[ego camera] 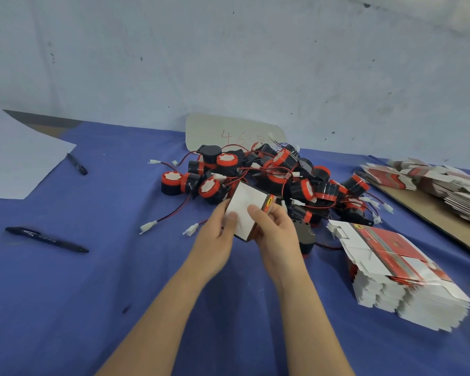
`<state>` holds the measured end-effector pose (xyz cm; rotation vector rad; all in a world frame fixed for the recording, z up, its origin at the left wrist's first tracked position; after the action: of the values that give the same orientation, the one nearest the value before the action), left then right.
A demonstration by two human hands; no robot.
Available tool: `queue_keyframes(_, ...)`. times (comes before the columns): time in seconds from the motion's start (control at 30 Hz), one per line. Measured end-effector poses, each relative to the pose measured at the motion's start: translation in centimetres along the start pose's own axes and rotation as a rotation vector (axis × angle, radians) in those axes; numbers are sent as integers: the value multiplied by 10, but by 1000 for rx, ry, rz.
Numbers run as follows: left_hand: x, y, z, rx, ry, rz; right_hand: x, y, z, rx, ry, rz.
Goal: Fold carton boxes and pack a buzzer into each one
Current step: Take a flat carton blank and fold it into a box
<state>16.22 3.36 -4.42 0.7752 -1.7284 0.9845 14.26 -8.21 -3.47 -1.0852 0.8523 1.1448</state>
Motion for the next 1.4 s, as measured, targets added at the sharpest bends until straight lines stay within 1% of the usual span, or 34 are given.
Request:
queue_keyframes(0.1, 4, 1, 4, 13, 34, 41, 0, 0, 0, -21, -101, 14)
queue_keyframes(0.2, 10, 3, 6, 27, 106, 92, -1, 1, 6, -153, -207, 42)
queue_keyframes(0.23, 11, 4, 4, 37, 82, 105, -2, 3, 9, -201, -233, 60)
queue_keyframes(0.3, 12, 5, 0, 56, -39, 122, -4, 6, 12, -280, -267, 75)
queue_keyframes(0.37, 10, 5, -4, 51, -150, 102, -7, 7, 12, -298, -200, 37)
queue_keyframes(0.4, 5, 5, -6, 41, -230, 62, -8, 6, 11, -251, -60, -5)
queue_keyframes(0.43, -1, 4, -8, 30, -338, 6, -12, 7, 11, -177, 145, -49)
queue_keyframes(0.47, -6, 3, -10, 24, -447, -55, -14, 7, 8, -86, 400, -88)
queue_keyframes(0.5, -9, 2, -13, 41, -504, -93, -14, 7, 7, -12, 646, -110)
queue_keyframes(0.53, -10, 1, -19, 85, -473, -98, -11, 6, 10, 4, 873, -104)
queue_keyframes(0.6, -9, 1, -32, 232, -188, -84, 1, 5, 22, -73, 1261, -16)
queue_keyframes(0.63, -8, 2, -38, 312, -55, -73, 9, 5, 28, -120, 1412, 43)
queue_keyframes(0.67, -5, 4, -41, 371, 22, -51, 15, 4, 34, -164, 1528, 61)
queue_keyframes(0.73, 3, 5, -39, 373, -6, 11, 20, 5, 46, -228, 1644, 34)
queue_keyframes(0.8, 4, 4, -33, 314, -87, 44, 21, 7, 55, -291, 1632, -41)
queue_keyframes(0.83, 2, 3, -32, 302, -135, 32, 21, 8, 58, -332, 1615, -70)
queue_keyframes(0.87, -1, 3, -32, 307, -168, 13, 20, 10, 59, -367, 1573, -80)
queue_keyframes(0.9, -3, 3, -34, 322, -191, -12, 19, 10, 56, -366, 1475, -62)
queue_keyframes(0.93, -5, 4, -37, 350, -210, -36, 16, 10, 53, -327, 1331, -38)
queue_keyframes(0.97, -7, 5, -41, 376, -217, -61, 11, 9, 47, -234, 1191, -42)
queue_keyframes(1.0, -9, 5, -43, 387, -227, -88, 5, 7, 39, -99, 1094, -74)
queue_keyframes(1.03, -11, 6, -43, 389, -237, -116, -2, 7, 30, 45, 1050, -109)
queue_keyframes(1.07, -12, 6, -42, 379, -251, -144, -5, 8, 22, 157, 1045, -117)
queue_keyframes(1.1, -14, 5, -41, 361, -272, -165, -7, 8, 16, 224, 1067, -97)
queue_keyframes(1.13, -16, 4, -38, 335, -310, -180, -7, 7, 13, 254, 1107, -60)
queue_keyframes(1.2, -18, 3, -34, 294, -404, -190, -1, 5, 8, 251, 1246, 38)
queue_keyframes(1.27, -17, 4, -31, 296, -494, -173, 6, 5, 5, 227, 1375, 139)
queue_keyframes(1.33, -15, 5, -30, 317, -582, -164, 9, 4, 0, 221, 1334, 217)
queue_keyframes(1.4, -18, 7, -29, 307, -575, -178, 10, 5, -2, 210, 1234, 283)
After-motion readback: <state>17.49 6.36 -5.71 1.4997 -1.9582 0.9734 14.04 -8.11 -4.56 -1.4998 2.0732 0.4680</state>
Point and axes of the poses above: each hand's wrist, its own y-axis away from the middle knuckle, its own z-axis out of the palm, x = y × z, the point moved 5 cm from there along -y, towards the middle knuckle, and after that the axes turned 12 degrees about -x, right-handed, at the moved point
